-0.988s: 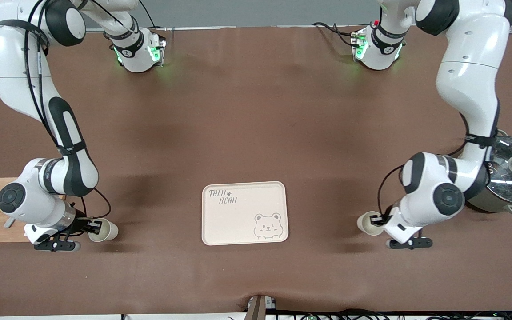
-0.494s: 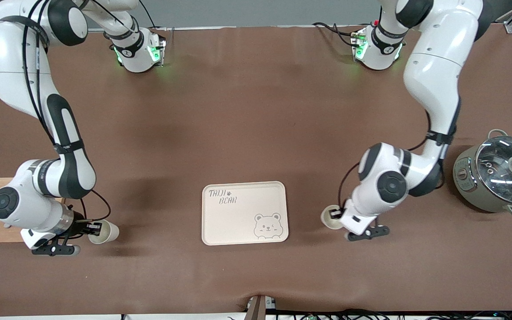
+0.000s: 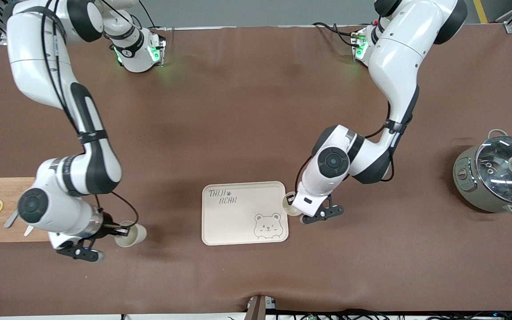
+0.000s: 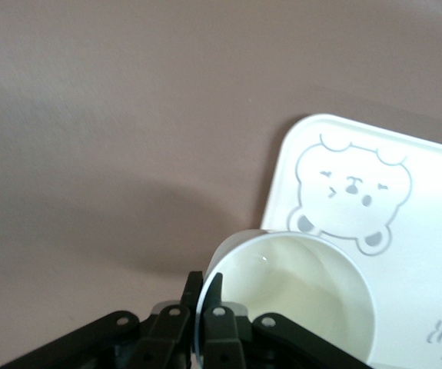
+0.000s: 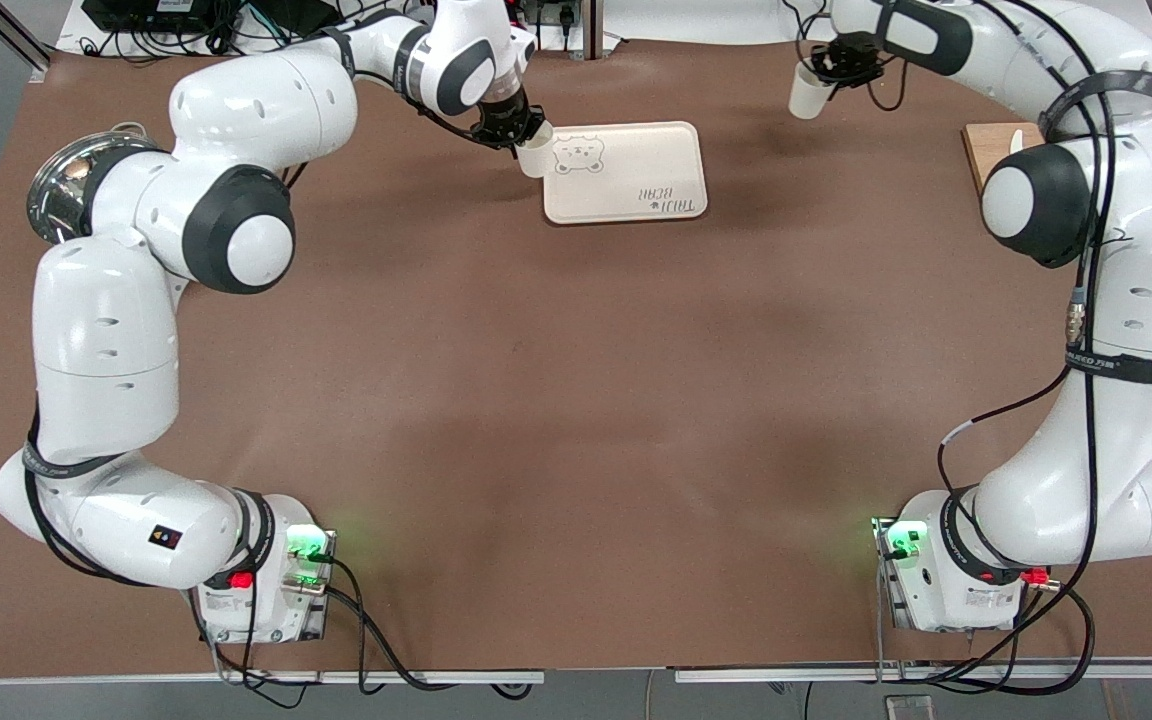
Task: Place white IKEA cup upright on tray with both arms
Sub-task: 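Carry the cup with the left gripper toward the tray while the right gripper lifts, then lower the left cup onto the tray while the right gripper carries its cup over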
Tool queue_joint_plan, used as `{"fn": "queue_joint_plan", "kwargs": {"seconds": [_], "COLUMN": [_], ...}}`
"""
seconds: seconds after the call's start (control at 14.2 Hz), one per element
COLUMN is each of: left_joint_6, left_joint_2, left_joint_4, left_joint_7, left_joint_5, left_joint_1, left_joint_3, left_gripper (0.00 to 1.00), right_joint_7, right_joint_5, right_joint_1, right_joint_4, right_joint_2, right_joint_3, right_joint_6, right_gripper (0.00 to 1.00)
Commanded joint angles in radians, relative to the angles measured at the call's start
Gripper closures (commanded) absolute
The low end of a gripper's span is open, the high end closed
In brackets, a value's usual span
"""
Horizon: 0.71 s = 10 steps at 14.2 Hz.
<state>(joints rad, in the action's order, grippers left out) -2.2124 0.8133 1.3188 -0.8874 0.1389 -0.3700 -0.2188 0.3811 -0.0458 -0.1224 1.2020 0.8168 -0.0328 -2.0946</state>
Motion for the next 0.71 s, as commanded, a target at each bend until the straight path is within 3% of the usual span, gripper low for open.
{"fn": "queue_joint_plan", "kwargs": {"seconds": [0.0, 0.42, 0.64], "left_joint_6": [-0.001, -0.084, -0.108], "left_joint_2": [0.013, 0.064, 0.084], "left_joint_4": [-0.023, -0.021, -0.021], "left_joint_7": [-0.076, -0.153, -0.174], "left_joint_5": [0.011, 0.011, 0.013], "left_joint_1": [-0.041, -0.133, -0.144], "left_joint_3": [0.012, 0.085, 0.085], "left_gripper": [1.0, 1.0, 1.0], "right_joint_7": [0.132, 0.303, 0.353], "right_joint_5": [-0.003, 0.001, 0.006], "right_joint_1": [-0.061, -0.157, -0.195], "right_joint_4": [-0.022, -0.012, -0.012], "right_joint_2": [0.007, 0.016, 0.044], "right_joint_3": [0.008, 0.01, 0.011], "right_joint_6": [0.004, -0.07, -0.122], "right_gripper": [1.0, 1.0, 1.0]}}
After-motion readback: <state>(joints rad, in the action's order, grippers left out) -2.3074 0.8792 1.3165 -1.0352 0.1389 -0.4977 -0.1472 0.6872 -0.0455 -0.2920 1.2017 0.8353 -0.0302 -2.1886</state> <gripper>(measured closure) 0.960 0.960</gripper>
